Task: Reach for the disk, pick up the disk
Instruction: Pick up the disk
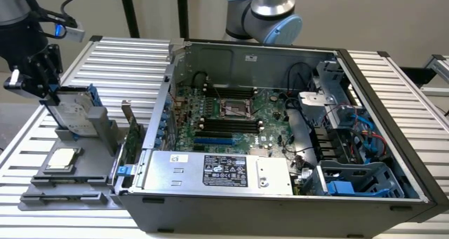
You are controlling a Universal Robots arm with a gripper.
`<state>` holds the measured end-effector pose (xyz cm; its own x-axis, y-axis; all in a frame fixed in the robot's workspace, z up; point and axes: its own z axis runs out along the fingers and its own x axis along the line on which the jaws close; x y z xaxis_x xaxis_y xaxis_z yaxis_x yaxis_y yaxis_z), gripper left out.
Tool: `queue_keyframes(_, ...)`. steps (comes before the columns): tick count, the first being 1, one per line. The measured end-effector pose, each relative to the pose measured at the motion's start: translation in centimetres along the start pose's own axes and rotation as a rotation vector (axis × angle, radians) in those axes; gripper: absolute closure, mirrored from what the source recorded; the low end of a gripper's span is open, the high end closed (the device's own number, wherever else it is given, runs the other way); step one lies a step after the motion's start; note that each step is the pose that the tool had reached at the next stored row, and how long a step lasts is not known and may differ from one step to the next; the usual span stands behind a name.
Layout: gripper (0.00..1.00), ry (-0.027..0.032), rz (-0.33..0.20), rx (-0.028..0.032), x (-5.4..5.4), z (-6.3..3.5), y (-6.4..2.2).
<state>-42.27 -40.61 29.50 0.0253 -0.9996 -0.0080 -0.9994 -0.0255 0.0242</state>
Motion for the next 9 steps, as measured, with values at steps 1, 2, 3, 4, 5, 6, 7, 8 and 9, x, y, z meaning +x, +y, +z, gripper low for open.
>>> queue_keyframes(1,0.67,0.0000,0.000,0.0000,0.04,0.00,0.00)
queue_keyframes(2,0.67,0.0000,0.000,0.0000,0.07,-0.01,0.00)
queue_keyframes(3,0.67,-0.0004,0.000,0.0000,0.09,-0.01,0.00)
queue_keyframes(4,0.67,-0.0007,0.000,0.0000,0.11,0.00,0.00)
queue_keyframes(5,0.67,-0.0009,0.000,0.0001,0.11,0.00,0.00)
queue_keyframes(6,0.67,-0.0009,0.000,0.0001,0.11,0.00,0.00)
queue_keyframes(7,0.67,-0.0009,0.000,0.0001,0.12,0.00,0.00)
queue_keyframes(8,0.67,-0.0009,0.000,0.0000,0.12,0.00,0.00)
queue_keyframes(9,0.67,-0.0010,0.000,0.0001,0.12,0.00,0.00)
